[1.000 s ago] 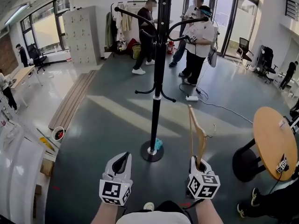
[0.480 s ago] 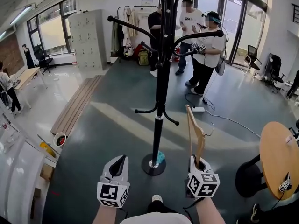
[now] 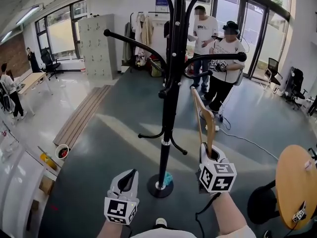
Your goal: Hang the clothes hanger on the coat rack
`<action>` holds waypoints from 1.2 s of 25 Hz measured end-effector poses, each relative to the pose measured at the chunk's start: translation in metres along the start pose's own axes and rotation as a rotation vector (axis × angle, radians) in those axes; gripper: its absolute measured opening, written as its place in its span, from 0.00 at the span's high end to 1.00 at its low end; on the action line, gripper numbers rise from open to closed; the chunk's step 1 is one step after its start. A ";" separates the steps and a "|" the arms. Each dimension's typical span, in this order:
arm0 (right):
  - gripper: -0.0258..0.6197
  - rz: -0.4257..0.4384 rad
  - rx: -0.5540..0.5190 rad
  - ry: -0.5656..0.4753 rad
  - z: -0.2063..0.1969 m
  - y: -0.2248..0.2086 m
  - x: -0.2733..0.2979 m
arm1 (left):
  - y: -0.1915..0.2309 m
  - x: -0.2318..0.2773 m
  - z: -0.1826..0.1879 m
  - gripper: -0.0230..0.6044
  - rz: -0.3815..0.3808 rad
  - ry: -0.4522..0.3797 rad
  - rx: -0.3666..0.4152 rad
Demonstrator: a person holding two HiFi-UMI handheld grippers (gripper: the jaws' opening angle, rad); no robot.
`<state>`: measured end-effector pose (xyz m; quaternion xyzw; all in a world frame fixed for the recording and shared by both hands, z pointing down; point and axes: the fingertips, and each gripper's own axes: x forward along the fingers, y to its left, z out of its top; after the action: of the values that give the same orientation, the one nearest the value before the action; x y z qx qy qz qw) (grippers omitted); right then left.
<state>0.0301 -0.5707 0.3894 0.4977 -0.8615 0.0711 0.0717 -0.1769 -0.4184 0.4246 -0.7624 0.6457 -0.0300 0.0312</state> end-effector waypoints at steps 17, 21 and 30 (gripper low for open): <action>0.92 0.107 -0.066 0.046 0.057 0.005 0.120 | 0.033 0.028 -0.019 0.96 0.102 0.048 -0.026; 0.92 0.126 -0.067 0.085 0.047 0.009 0.134 | 0.035 0.033 -0.025 0.96 0.108 0.061 -0.036; 0.92 0.123 -0.051 0.113 0.030 0.014 0.147 | 0.043 0.028 -0.035 0.96 0.122 0.071 -0.049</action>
<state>-0.0568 -0.6941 0.3878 0.4372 -0.8865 0.0814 0.1282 -0.2173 -0.4532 0.4560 -0.7206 0.6922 -0.0390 -0.0087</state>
